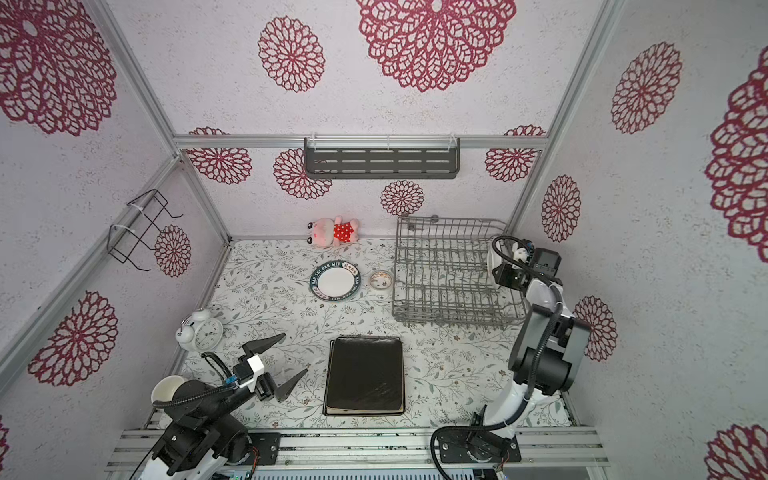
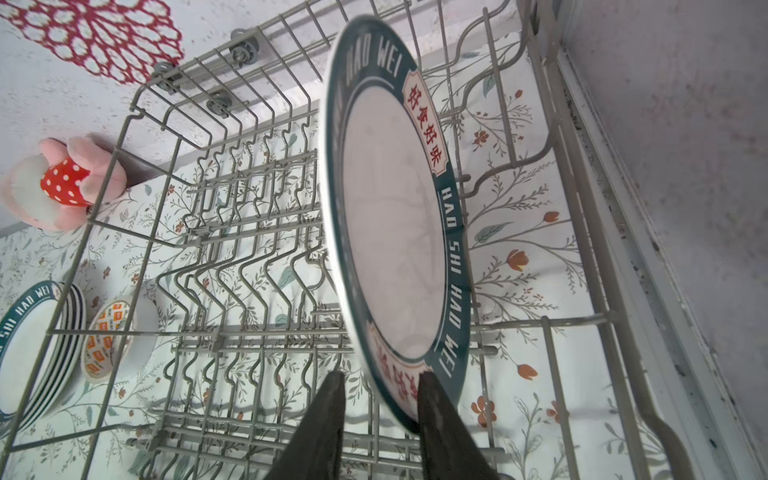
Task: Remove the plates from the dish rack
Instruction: 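Grasp the top edge of the last white rack plate with the right gripper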
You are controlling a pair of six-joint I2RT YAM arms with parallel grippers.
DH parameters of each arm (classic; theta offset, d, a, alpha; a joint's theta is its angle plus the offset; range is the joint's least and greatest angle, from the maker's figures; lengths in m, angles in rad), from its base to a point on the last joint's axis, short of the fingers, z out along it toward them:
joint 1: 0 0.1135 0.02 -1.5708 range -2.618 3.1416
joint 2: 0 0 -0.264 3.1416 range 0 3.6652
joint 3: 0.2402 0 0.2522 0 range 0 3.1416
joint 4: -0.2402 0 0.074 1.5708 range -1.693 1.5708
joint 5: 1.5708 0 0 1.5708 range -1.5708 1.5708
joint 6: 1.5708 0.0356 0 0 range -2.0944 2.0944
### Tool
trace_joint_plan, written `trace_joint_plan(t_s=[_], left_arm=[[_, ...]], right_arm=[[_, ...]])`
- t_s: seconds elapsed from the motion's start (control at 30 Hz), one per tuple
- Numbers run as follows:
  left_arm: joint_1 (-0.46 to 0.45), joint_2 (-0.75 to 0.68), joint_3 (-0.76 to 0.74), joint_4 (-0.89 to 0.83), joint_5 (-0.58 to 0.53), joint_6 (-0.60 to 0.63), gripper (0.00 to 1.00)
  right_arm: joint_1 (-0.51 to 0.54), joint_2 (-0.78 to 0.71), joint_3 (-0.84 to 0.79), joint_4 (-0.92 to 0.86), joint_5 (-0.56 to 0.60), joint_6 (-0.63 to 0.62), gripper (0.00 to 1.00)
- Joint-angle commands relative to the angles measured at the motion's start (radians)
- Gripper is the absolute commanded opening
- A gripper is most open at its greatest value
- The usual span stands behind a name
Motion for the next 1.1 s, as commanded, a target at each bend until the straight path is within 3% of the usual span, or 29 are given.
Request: trace_joint_plan(t_s=[0.0, 0.6, 0.87, 1.07], left_arm=[[0.011, -0.009, -0.014, 0.003, 0.0, 0.006, 0.97], [0.015, -0.002, -0.016, 0.003, -0.001, 0.006, 0.97], [0.018, -0.001, -0.016, 0.003, 0.002, 0.005, 0.97], [0.018, -0.009, -0.016, 0.005, 0.003, 0.005, 0.97]], right_arm=[[-0.006, 0.008, 0.036, 0.012, -0.031, -0.038, 0.29], [-0.036, 0.12, 0.095, -0.014, -0.199, -0.169, 0.13], [-0.044, 0.113, 0.1, -0.041, -0.187, -0.217, 0.1], [-0.044, 0.127, 0.174, -0.168, -0.171, -0.296, 0.07]])
